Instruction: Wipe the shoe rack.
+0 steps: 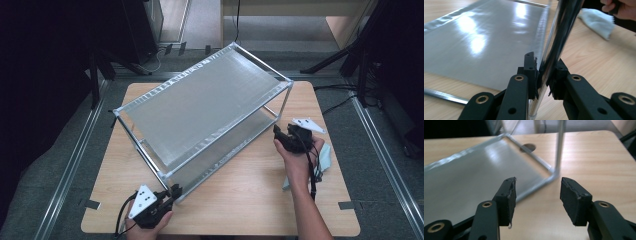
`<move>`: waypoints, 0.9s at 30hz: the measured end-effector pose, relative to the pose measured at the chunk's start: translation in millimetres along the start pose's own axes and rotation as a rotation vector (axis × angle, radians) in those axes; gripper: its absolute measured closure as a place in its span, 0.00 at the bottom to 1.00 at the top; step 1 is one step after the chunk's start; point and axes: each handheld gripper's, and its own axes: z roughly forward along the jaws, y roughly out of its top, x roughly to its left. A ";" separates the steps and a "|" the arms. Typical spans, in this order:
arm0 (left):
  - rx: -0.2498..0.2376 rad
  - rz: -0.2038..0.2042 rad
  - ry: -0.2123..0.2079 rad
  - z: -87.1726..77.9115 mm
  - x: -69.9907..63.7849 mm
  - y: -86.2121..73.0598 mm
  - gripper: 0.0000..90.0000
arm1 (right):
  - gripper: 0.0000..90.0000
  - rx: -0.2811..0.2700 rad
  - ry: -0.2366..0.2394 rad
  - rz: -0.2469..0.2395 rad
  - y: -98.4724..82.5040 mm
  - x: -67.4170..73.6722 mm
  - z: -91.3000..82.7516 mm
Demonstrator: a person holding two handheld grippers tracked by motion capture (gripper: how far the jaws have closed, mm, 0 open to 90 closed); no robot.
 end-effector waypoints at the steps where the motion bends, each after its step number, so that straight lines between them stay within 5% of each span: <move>1: -0.001 0.010 -0.013 5.4 -4.2 1.3 0.88 | 0.51 0.004 0.020 -0.016 -7.2 2.0 -9.4; 6: -0.010 0.041 -0.071 30.0 -20.5 7.5 0.88 | 0.48 0.022 0.071 -0.090 -40.7 14.7 -43.3; 14: -0.009 0.082 -0.142 58.4 -34.7 17.5 0.88 | 0.44 0.059 0.143 -0.139 -89.3 34.5 -81.3; 17: -0.016 0.047 -0.188 54.7 -29.2 17.8 0.81 | 0.42 0.072 0.154 -0.179 -96.0 43.2 -89.6; 20: -0.026 0.029 -0.185 42.3 -22.8 15.5 0.66 | 0.40 0.073 0.181 -0.155 -100.1 50.5 -95.1; 27: -0.053 0.029 -0.111 -0.5 -7.1 7.4 0.53 | 0.24 0.059 0.339 -0.204 -103.8 95.7 -91.1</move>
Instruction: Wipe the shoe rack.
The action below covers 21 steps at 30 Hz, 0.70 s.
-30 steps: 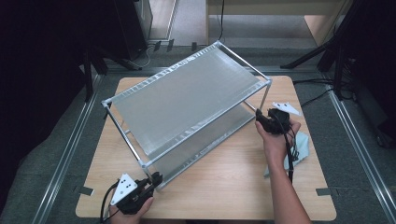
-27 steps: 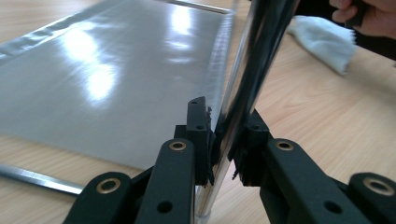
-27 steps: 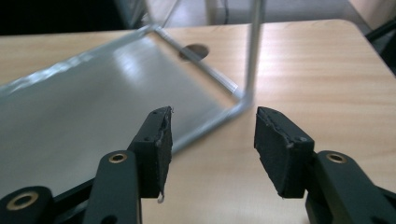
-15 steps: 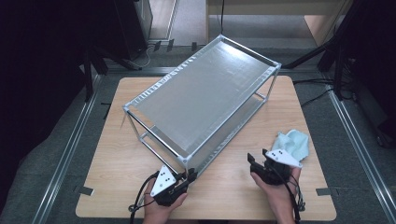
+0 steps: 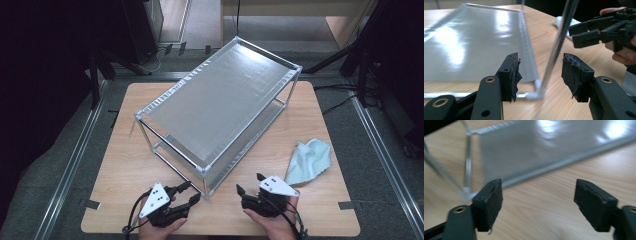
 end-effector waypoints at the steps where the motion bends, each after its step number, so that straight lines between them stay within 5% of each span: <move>1: -0.001 0.002 0.017 -6.3 2.9 -1.3 0.53 | 0.22 -0.004 0.031 -0.007 1.9 6.7 3.4; 5: -0.006 -0.045 0.096 -26.6 17.8 -6.6 0.53 | 0.21 -0.008 0.148 -0.043 7.8 34.6 18.3; 9: -0.022 -0.102 0.177 -46.1 33.0 -12.0 0.53 | 0.24 -0.002 0.191 -0.088 11.4 61.4 36.1; 13: -0.034 -0.121 0.224 -57.9 39.9 -14.5 0.54 | 0.46 -0.019 0.226 -0.121 12.5 83.0 49.8; 15: -0.034 -0.131 0.236 -60.1 41.7 -15.4 0.54 | 0.66 -0.026 0.237 -0.128 11.4 88.6 54.3; 18: -0.034 -0.136 0.243 -59.8 43.6 -15.6 0.54 | 0.83 -0.026 0.224 -0.123 9.6 89.0 57.3; 21: -0.028 -0.136 0.246 -56.5 45.8 -14.5 0.54 | 0.87 -0.029 0.231 -0.104 6.4 79.1 54.8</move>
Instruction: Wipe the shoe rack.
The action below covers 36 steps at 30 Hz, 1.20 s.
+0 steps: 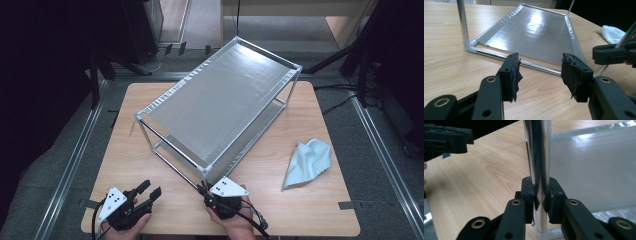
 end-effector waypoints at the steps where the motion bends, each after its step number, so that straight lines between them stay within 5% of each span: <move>1: 0.002 -0.001 0.001 1.8 0.5 0.8 0.54 | 0.88 -0.002 -0.007 -0.004 -1.2 -2.2 -2.9; 15: 0.019 -0.016 0.048 53.5 16.7 21.8 0.50 | 0.88 -0.028 -0.118 0.039 -25.0 -41.3 -62.0; 22: 0.033 -0.011 0.011 84.3 17.2 31.5 0.50 | 0.88 -0.040 -0.150 0.048 -35.7 -51.5 -85.9; 26: 0.007 0.037 -0.012 95.4 12.4 36.3 0.61 | 0.88 -0.036 -0.153 0.055 -39.9 -56.1 -96.7; 28: 0.003 0.081 -0.067 96.4 7.5 36.5 0.81 | 0.88 -0.032 -0.147 0.059 -41.4 -58.4 -101.1; 29: 0.003 0.119 -0.041 96.1 3.3 35.9 0.87 | 0.88 -0.030 -0.153 0.056 -41.5 -59.4 -102.0; 36: 0.021 0.121 -0.085 84.8 -2.9 31.4 0.89 | 0.88 -0.030 -0.201 0.075 -38.6 -74.4 -103.9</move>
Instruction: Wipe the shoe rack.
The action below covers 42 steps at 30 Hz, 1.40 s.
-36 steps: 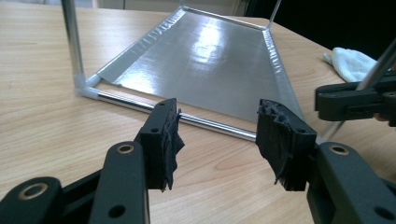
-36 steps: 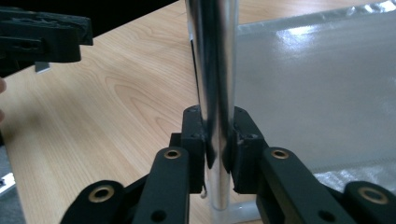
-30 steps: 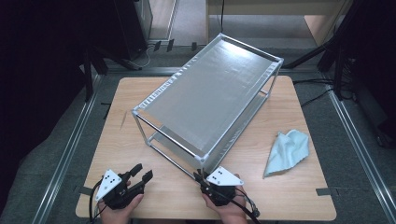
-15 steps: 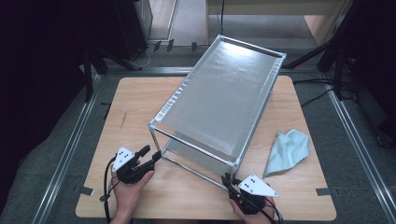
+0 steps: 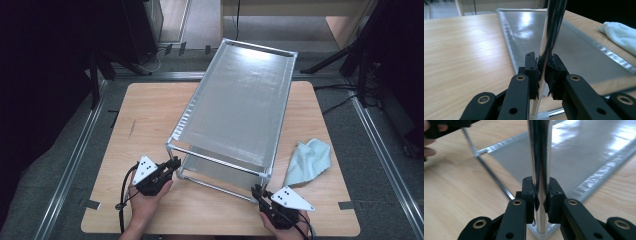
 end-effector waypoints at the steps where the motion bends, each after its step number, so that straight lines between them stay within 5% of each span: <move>1: 0.001 0.005 -0.001 -2.7 -1.6 -1.2 0.89 | 0.88 0.001 -0.004 0.002 0.9 -2.3 0.9; 15: 0.016 0.043 -0.089 -35.8 -26.0 -16.6 0.89 | 0.88 -0.008 -0.078 0.039 16.6 -28.6 22.3; 24: 0.018 0.095 -0.181 -36.0 -49.6 -21.0 0.89 | 0.87 -0.020 -0.106 0.063 26.3 -54.3 35.3; 31: 0.011 0.077 -0.184 -31.6 -52.5 -20.8 0.89 | 0.53 -0.034 -0.040 0.056 27.8 -82.3 3.1; 35: 0.014 0.072 -0.182 -31.6 -52.9 -20.6 0.89 | 0.49 -0.062 -0.026 0.057 32.3 -100.1 -21.2; 36: 0.014 0.067 -0.185 -31.4 -52.8 -20.6 0.89 | 0.48 -0.071 -0.045 0.062 33.0 -106.1 -25.0; 38: 0.014 0.067 -0.185 -31.3 -52.8 -20.6 0.89 | 0.42 -0.063 -0.157 0.072 34.0 -116.9 -26.3; 40: 0.014 0.067 -0.184 -31.1 -53.0 -20.6 0.89 | 0.34 -0.019 -0.276 0.074 33.2 -127.6 -20.2; 42: 0.014 0.064 -0.186 -30.9 -53.2 -20.6 0.89 | 0.30 0.016 -0.335 0.098 30.3 -138.0 -10.8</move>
